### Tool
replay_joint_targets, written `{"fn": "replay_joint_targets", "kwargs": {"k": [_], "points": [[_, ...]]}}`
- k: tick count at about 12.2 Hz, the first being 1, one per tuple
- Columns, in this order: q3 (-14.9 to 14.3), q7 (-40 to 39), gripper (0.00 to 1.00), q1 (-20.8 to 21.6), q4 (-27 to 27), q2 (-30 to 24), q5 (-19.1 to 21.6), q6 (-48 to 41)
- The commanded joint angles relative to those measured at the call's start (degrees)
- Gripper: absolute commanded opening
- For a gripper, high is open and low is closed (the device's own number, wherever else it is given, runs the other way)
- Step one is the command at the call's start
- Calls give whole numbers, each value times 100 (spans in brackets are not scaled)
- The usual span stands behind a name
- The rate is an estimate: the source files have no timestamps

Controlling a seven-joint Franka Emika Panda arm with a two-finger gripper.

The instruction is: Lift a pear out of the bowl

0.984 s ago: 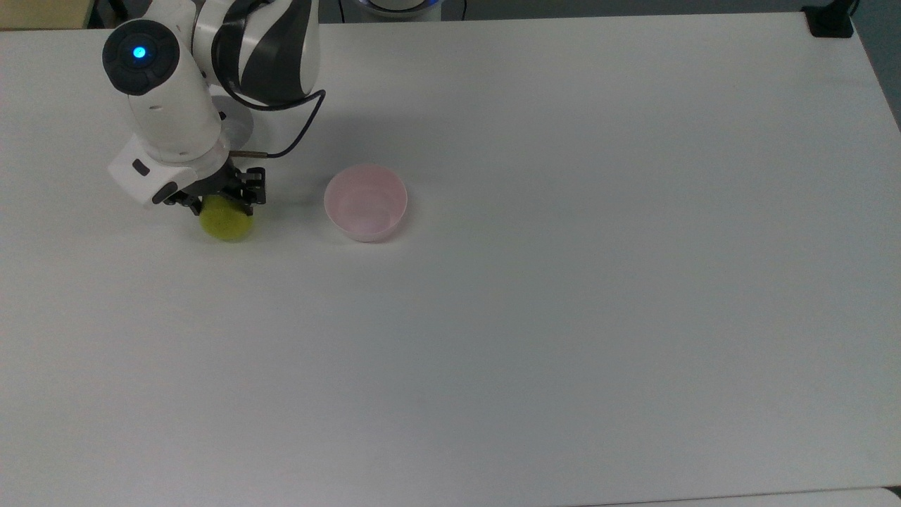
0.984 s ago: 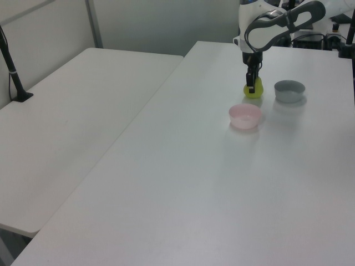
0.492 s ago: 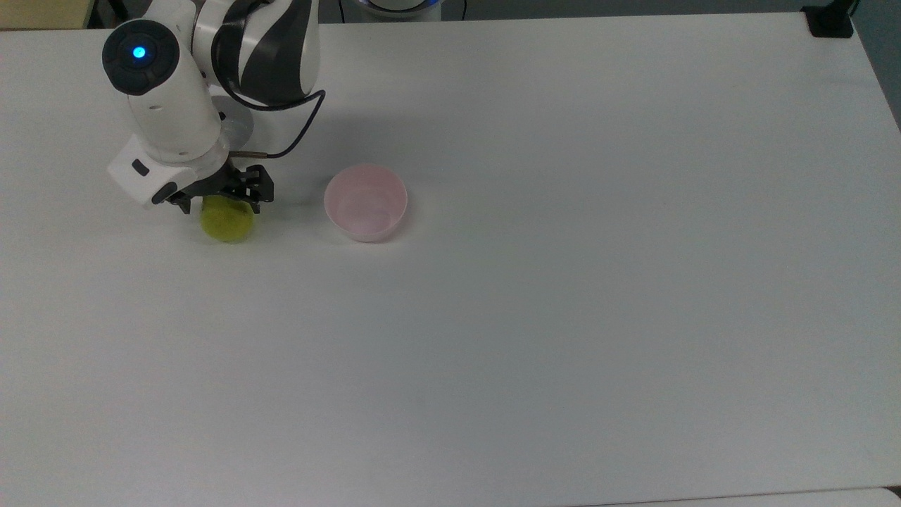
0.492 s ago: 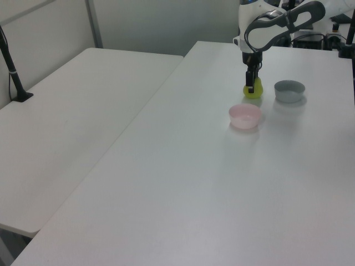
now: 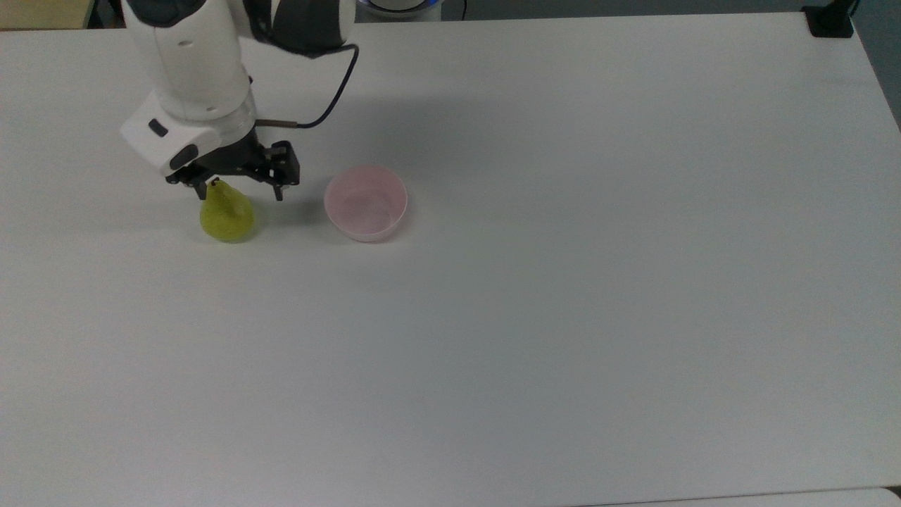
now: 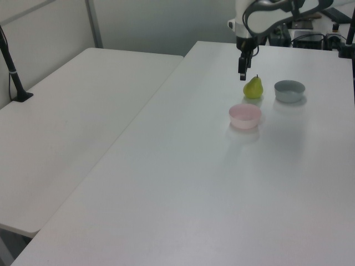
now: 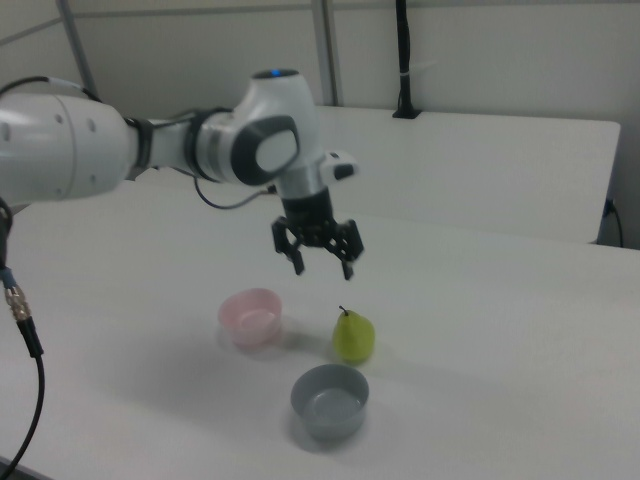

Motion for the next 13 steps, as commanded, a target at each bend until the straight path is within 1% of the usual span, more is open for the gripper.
{"fn": "replay_joint_targets", "kwargs": {"k": [1, 3, 5, 7, 8, 11, 13], "points": [[6, 371, 100, 603, -29, -791, 22, -887], [6, 995, 100, 1016, -20, -1143, 31, -1203], [6, 1242, 100, 1394, -20, -1398, 31, -1581], [6, 1724, 100, 1632, -38, -1601, 40, -1723], [6, 1988, 100, 1694, -55, -1732, 40, -1811], [-2, 1938, 100, 1634, -55, -2014, 66, -2049], [6, 1676, 100, 1528, -73, -2094, 66, -2075]]}}
